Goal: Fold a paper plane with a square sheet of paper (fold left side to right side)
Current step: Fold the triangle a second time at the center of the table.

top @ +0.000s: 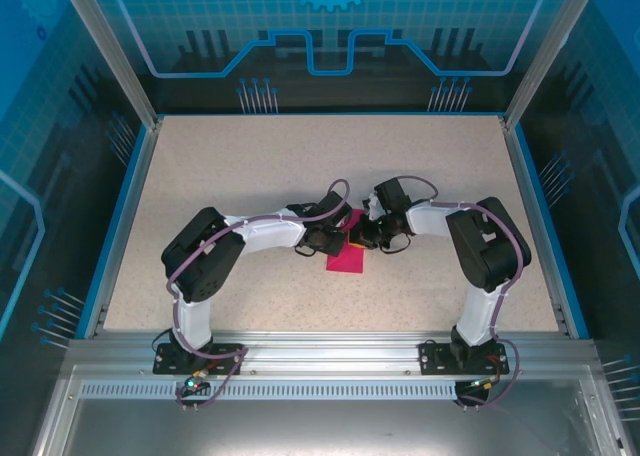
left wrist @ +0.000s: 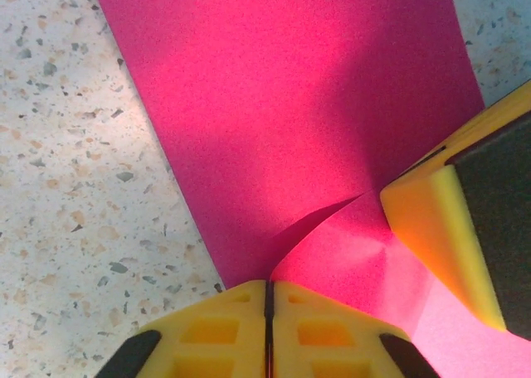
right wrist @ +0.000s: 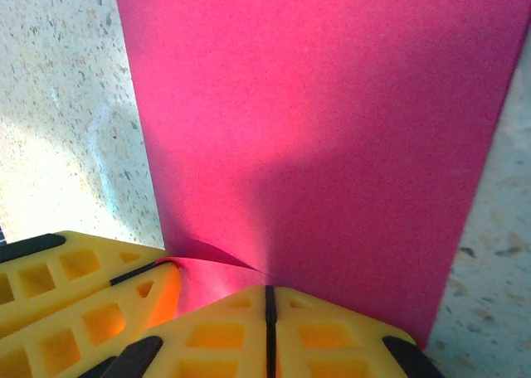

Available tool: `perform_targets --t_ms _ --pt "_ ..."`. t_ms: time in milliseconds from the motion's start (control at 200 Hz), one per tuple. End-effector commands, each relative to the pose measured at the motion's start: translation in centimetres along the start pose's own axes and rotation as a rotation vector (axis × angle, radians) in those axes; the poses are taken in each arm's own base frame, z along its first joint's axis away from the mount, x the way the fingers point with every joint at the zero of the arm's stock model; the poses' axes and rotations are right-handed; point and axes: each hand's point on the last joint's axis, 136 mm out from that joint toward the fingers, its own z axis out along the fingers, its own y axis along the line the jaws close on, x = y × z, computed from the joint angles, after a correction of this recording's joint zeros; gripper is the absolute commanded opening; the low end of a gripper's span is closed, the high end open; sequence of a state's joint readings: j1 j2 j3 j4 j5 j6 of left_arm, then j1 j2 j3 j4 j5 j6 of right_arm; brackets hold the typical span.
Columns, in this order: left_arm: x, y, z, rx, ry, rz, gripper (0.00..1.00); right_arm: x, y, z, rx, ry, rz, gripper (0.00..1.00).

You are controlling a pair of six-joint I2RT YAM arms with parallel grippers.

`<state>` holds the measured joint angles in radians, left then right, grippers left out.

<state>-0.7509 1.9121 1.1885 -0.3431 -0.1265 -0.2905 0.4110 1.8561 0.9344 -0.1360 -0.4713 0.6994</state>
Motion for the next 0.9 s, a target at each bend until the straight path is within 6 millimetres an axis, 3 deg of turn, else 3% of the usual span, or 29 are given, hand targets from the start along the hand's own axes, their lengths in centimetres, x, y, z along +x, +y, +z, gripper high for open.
perform_targets --t_ms 0,190,320,425,590,895 --pt "-0.4 0.1 -2.7 0.002 -0.031 -0.009 0.18 2.2 -4.2 0.9 0.116 0.055 0.056 0.09" --pt "-1.5 -0.3 -5.8 0.045 -0.098 -0.04 0.34 2.2 -4.1 1.0 0.11 0.059 0.055 0.09" --pt "-1.3 -1.1 -7.4 0.113 -0.12 -0.065 0.36 2.2 -4.1 0.9 0.11 0.056 0.051 0.09" --pt "-0.3 -3.2 -7.9 0.254 -0.105 -0.077 0.36 2.2 -4.1 0.9 0.107 0.057 0.053 0.09" --pt "1.0 -5.1 -6.9 0.375 -0.051 -0.095 0.34 2.2 -4.0 0.9 0.104 0.058 0.053 0.09" --pt "2.4 -5.1 -3.9 0.369 0.026 -0.119 0.33 2.3 -4.0 1.0 0.103 0.065 0.055 0.09"
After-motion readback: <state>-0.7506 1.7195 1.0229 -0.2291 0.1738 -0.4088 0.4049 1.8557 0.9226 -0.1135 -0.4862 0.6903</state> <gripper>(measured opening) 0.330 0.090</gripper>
